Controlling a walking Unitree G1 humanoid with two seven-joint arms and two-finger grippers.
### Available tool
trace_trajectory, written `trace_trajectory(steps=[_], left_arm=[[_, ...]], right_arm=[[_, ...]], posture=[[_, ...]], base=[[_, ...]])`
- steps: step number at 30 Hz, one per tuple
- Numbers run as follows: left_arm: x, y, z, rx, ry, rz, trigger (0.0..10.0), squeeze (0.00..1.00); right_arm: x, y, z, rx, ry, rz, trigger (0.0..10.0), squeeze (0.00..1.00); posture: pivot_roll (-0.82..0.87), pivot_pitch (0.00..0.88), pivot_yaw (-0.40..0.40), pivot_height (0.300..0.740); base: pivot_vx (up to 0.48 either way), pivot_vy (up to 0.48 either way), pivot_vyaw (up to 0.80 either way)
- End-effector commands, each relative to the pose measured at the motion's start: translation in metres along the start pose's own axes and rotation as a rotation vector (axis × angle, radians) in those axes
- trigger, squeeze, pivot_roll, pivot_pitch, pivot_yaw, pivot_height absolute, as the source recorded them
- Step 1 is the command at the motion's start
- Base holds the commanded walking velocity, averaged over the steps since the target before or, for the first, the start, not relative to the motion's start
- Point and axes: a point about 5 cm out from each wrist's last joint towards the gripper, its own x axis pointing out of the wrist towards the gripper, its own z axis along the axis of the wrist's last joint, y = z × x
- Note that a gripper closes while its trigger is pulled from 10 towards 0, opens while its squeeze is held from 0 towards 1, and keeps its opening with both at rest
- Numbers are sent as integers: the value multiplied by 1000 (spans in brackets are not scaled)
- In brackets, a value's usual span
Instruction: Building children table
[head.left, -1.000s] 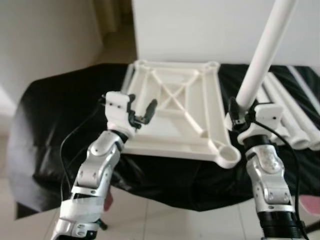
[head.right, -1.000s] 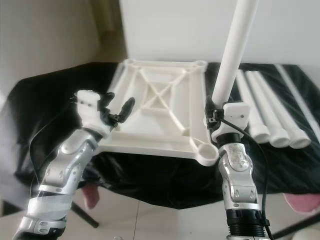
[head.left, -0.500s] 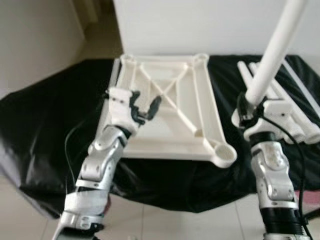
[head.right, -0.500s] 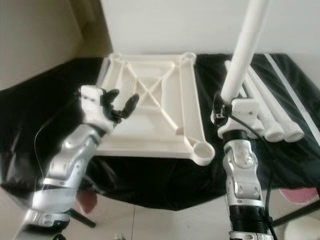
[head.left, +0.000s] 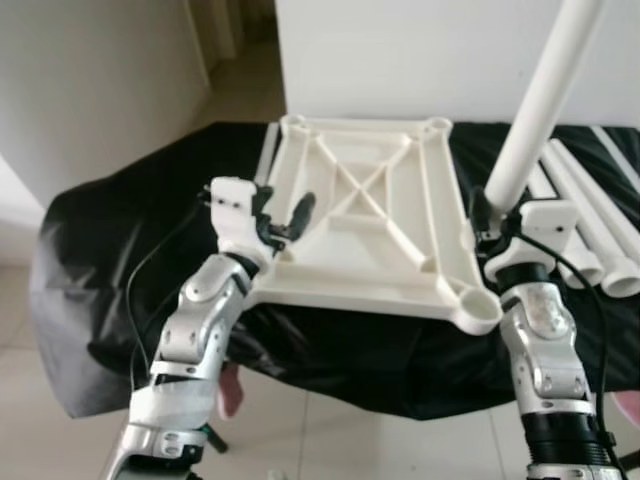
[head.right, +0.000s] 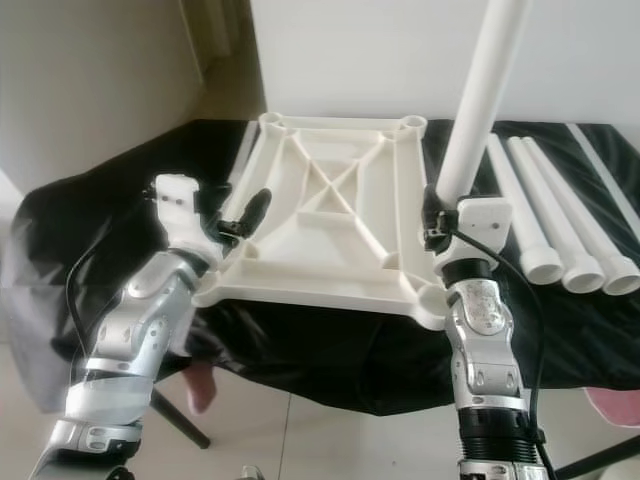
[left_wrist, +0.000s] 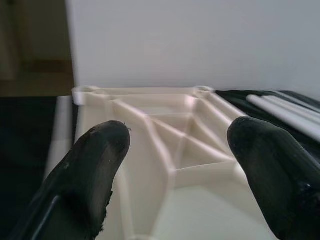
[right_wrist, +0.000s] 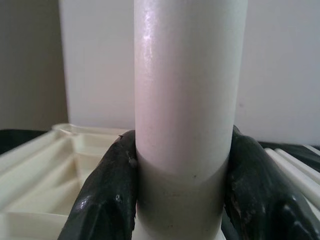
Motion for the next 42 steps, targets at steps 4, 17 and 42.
trace_trajectory(steps=[4,17,42], left_arm=[[2,-3,-1,-3,16,-66,10000,0],[2,-4,1,40,8,-72,10000,0],[3,-4,1,11,19,-85,10000,0]], right_arm=[[2,2,4,0,-29,2,10000,0],[2,3,3,2,-33,-4,10000,0],[2,6,2,8,-43,4,10000,0]], posture=[[-44,0,48,740],[-39,0,55,740],[-33,0,59,740]], base=[[0,292,0],[0,44,0],[0,11,0]])
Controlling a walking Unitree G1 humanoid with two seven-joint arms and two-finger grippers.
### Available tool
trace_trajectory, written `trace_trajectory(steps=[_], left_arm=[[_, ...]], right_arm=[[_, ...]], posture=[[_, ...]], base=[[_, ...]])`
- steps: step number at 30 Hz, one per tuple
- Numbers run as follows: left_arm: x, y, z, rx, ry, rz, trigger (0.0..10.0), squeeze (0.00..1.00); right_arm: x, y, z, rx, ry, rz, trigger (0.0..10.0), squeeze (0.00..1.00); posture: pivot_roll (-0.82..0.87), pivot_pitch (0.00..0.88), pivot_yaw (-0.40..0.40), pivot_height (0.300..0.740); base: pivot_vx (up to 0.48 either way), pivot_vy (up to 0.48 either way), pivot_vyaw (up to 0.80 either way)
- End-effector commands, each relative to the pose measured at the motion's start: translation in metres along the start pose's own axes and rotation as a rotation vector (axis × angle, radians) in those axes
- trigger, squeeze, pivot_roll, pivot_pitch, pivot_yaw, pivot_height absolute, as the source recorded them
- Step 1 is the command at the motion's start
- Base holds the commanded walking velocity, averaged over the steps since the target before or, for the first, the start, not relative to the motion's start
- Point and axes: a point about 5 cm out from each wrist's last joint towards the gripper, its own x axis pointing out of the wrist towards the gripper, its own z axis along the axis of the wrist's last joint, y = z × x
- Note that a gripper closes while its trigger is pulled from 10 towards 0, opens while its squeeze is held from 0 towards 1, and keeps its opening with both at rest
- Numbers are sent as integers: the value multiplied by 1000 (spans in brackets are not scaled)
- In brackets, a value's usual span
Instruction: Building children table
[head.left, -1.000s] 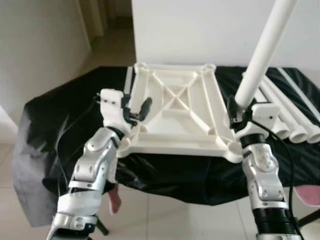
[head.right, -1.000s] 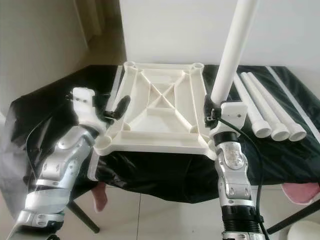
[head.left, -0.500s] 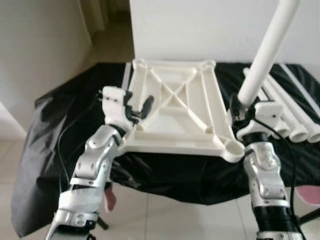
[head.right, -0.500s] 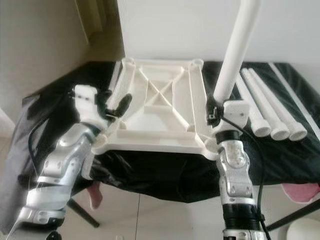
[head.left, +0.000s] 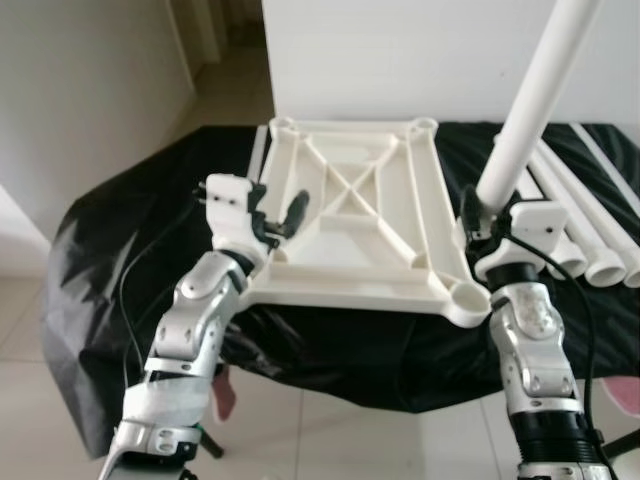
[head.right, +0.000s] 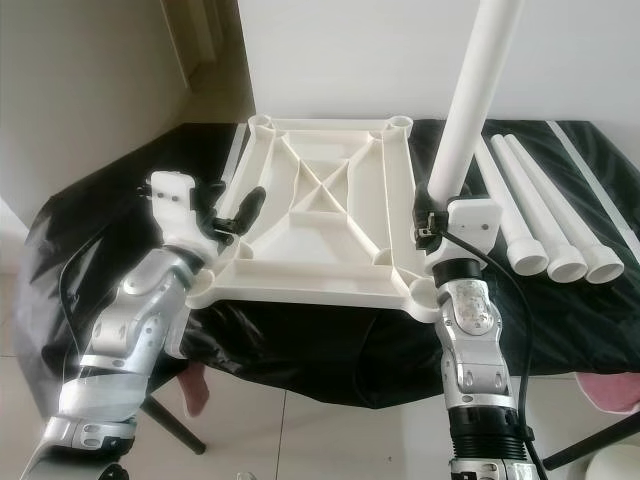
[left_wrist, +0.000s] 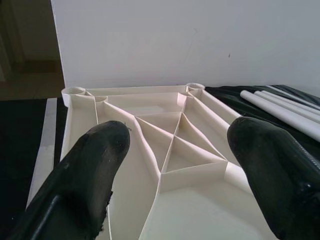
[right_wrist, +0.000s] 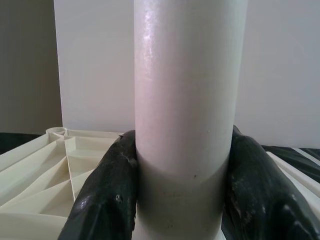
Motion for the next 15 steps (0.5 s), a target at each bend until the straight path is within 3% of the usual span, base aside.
trace_trajectory(steps=[1,15], left_arm=[[2,-5,1,-1,10,-78,10000,0],[0,-5,0,2,19,-83,10000,0]], right_arm=[[2,1,2,8,-22,-1,10000,0],[1,4,1,15,-21,4,10000,0]], posture=[[-33,0,59,740],[-25,0,61,740]], base=[[0,285,0],[0,309,0]])
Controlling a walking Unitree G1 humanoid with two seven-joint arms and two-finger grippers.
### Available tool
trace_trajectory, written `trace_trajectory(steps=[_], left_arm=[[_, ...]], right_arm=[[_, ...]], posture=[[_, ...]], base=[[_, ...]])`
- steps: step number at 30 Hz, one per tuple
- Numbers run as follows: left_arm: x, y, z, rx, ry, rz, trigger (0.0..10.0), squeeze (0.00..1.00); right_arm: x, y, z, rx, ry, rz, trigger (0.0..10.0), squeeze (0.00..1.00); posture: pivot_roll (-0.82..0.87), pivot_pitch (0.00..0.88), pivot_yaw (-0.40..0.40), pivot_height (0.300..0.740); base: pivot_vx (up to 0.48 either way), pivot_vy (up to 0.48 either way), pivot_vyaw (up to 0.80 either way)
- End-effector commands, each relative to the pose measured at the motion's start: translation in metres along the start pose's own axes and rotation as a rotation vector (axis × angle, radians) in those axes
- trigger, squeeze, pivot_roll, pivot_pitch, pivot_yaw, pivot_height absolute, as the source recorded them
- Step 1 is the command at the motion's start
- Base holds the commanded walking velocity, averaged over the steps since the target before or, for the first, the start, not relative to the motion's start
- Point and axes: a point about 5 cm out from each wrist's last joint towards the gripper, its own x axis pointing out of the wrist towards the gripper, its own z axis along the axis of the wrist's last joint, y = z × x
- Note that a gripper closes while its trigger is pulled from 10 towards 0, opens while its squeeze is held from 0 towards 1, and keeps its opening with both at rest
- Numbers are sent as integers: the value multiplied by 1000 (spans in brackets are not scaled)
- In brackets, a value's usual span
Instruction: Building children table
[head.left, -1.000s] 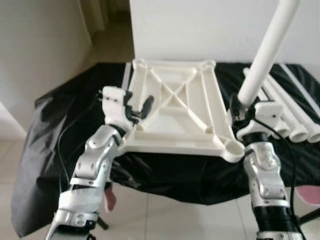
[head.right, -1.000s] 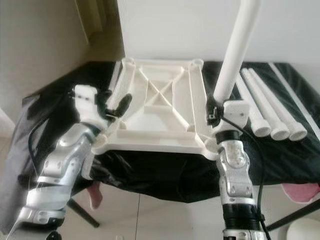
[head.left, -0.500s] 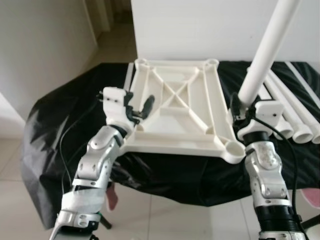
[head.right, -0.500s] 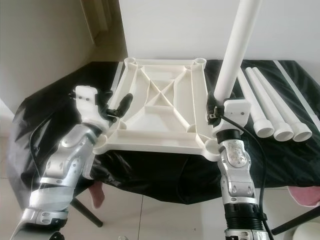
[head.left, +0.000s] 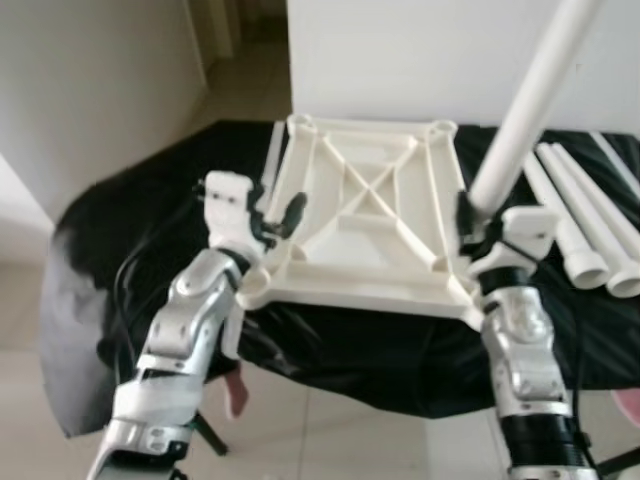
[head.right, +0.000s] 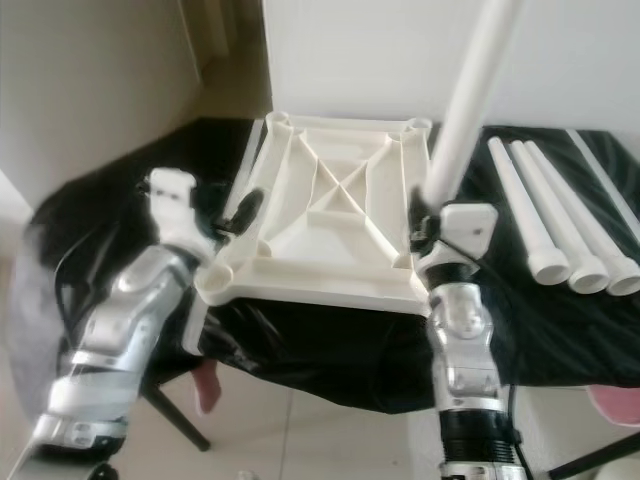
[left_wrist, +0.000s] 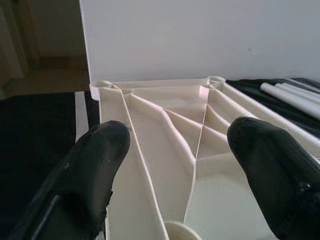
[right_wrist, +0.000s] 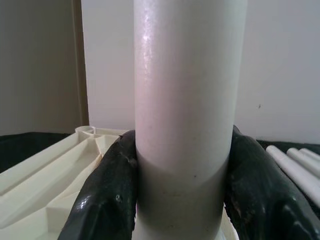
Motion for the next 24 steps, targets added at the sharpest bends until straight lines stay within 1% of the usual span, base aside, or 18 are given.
trace_trajectory(steps=[1,9,12,15,16,17,24], left_arm=[[1,-8,0,-4,7,-91,10000,0],[1,-9,-1,-1,10,-93,10000,0],[1,-9,1,14,-4,-95,10000,0],[1,-10,1,70,3,-105,10000,0],[1,-10,1,70,3,-105,10000,0],[1,-10,1,90,3,-105,10000,0],[1,-10,-1,97,11,-112,10000,0]], right_arm=[[0,-4,2,-2,-15,-17,10000,0],[-1,-5,1,-2,-14,-19,10000,0],[-2,-5,1,-1,-14,-21,10000,0],[-3,-5,-1,-3,-10,-25,10000,0],[-3,-5,-1,-3,-10,-25,10000,0],[-3,-6,-1,-3,-9,-26,10000,0],[-4,-8,-1,-2,-7,-37,10000,0]], posture=[[-24,0,61,740],[-23,0,64,740],[-23,0,65,740],[-22,0,66,740],[-22,0,66,740],[-21,0,64,740],[-23,0,66,740]], base=[[0,322,0],[0,321,0],[0,0,0],[0,0,0],[0,0,0],[0,0,0],[0,0,0]])
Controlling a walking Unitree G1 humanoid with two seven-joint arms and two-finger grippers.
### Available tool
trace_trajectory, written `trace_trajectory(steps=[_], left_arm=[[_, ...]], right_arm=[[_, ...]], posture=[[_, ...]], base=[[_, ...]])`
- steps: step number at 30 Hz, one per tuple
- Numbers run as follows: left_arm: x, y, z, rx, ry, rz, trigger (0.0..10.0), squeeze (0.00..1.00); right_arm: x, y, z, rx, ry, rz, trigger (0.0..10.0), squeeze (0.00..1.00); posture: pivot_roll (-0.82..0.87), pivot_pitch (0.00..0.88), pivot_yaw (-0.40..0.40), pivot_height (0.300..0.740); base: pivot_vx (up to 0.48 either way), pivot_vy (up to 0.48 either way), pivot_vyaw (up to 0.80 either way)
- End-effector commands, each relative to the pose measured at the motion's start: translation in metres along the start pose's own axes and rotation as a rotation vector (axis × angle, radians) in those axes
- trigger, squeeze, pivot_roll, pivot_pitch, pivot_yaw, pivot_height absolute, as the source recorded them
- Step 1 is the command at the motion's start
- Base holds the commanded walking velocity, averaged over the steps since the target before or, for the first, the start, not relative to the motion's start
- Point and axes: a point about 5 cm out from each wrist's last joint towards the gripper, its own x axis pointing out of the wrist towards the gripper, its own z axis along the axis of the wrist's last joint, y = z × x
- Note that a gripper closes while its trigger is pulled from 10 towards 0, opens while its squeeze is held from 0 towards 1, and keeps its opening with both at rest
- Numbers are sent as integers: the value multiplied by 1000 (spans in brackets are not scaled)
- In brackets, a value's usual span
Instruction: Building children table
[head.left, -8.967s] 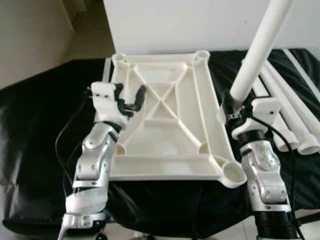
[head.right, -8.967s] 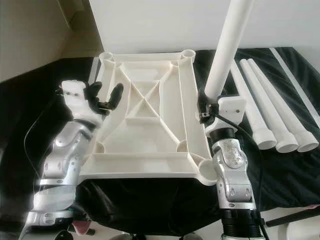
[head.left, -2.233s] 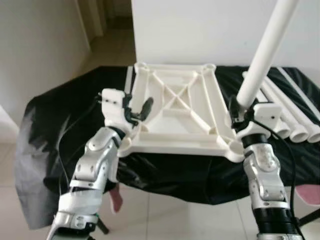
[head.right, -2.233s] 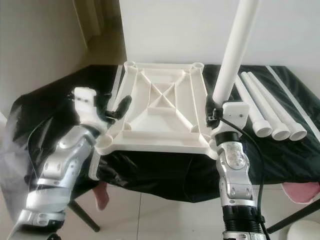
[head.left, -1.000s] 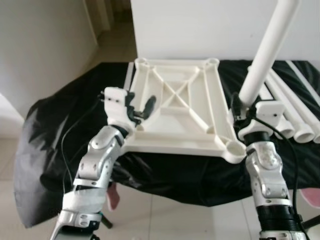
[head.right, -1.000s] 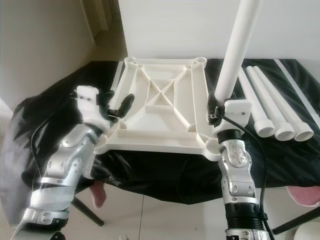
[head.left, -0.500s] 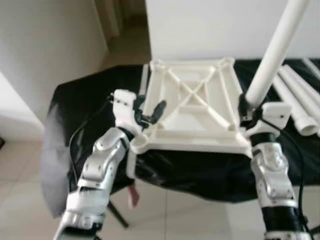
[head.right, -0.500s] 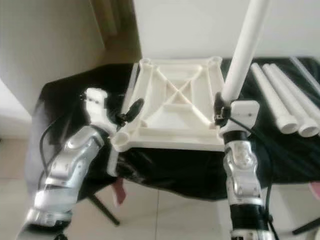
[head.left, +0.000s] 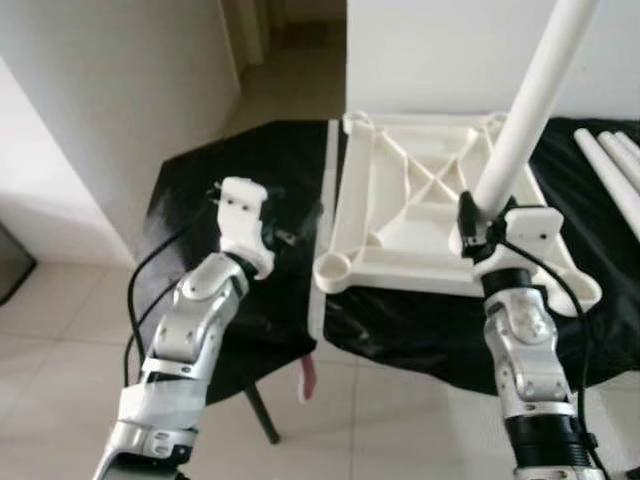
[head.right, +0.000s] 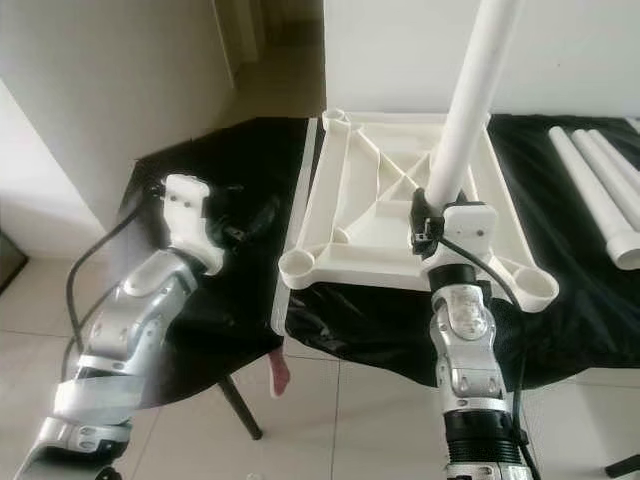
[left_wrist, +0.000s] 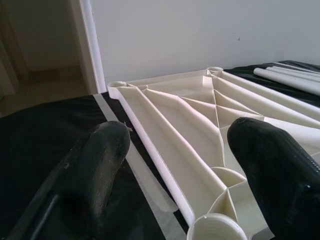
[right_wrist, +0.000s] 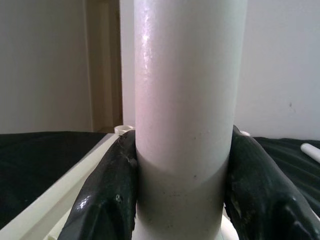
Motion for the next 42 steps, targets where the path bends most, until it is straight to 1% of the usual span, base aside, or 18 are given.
trace_trajectory(steps=[1,4,5,8,11,22,24,30,42], left_arm=[[1,0,0,14,-3,-11,10000,0],[1,0,1,11,-5,-10,10000,0],[3,0,2,17,-7,-7,10000,0],[4,0,2,18,-11,-7,10000,0],[5,-1,2,36,-10,-11,10000,0],[7,-3,2,39,-17,-26,10000,0],[8,-3,2,41,-21,-30,10000,0],[9,-3,2,44,-25,-34,10000,0],[10,-2,1,42,-24,-29,10000,0]], right_arm=[[0,-5,2,2,-16,-23,10000,0],[0,-6,2,0,-14,-26,10000,0],[-1,-8,1,-2,-4,-39,10000,0],[-1,-10,1,-7,4,-47,10000,0],[-1,-10,1,-4,2,-50,10000,0],[-3,-14,1,-16,9,-69,10000,0],[-3,-15,3,-18,-4,-71,10000,0],[-3,-15,4,-25,-12,-66,10000,0],[-1,-15,4,-28,-10,-57,10000,0]], posture=[[-26,0,69,740],[-28,0,72,740],[-28,0,72,740],[-33,0,79,740],[-39,0,85,740],[-55,0,92,740],[-57,0,92,740],[-61,0,86,740],[-60,0,76,740]], base=[[0,0,0],[0,0,0],[0,0,0],[0,0,-413],[0,0,-685],[0,0,-750],[0,0,-644],[0,0,0],[0,-330,0]])
